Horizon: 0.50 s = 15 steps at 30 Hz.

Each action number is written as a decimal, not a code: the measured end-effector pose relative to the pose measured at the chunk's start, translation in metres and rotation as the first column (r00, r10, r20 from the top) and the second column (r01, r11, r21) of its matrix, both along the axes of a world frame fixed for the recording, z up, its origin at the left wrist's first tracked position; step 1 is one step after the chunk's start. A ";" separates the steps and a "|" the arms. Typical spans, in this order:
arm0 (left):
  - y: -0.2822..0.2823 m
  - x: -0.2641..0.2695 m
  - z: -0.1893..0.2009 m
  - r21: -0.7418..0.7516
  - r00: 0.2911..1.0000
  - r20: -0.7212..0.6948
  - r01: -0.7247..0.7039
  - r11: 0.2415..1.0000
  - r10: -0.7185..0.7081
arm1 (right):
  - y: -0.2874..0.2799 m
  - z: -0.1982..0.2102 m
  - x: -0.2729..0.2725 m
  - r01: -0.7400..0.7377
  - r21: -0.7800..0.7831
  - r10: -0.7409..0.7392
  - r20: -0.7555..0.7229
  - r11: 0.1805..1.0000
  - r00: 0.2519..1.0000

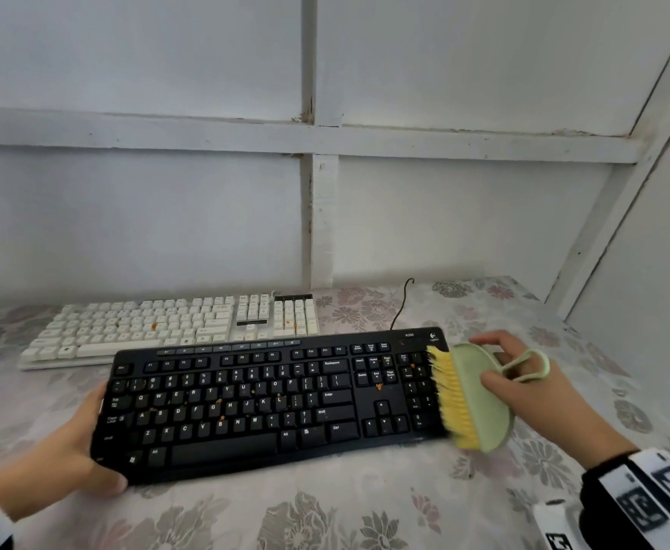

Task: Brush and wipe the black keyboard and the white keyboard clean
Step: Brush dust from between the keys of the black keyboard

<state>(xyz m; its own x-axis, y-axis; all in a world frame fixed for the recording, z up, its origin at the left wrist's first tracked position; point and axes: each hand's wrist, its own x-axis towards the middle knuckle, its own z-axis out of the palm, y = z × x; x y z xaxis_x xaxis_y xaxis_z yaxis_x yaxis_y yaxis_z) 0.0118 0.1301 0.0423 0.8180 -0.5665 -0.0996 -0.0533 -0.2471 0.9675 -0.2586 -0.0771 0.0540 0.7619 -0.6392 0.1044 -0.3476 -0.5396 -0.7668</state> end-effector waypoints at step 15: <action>0.186 0.063 -0.107 0.177 1.000 -0.007 0.027 0.984 -0.026 | -0.005 0.021 0.029 0.000 -0.037 0.002 0.069 0.999 0.998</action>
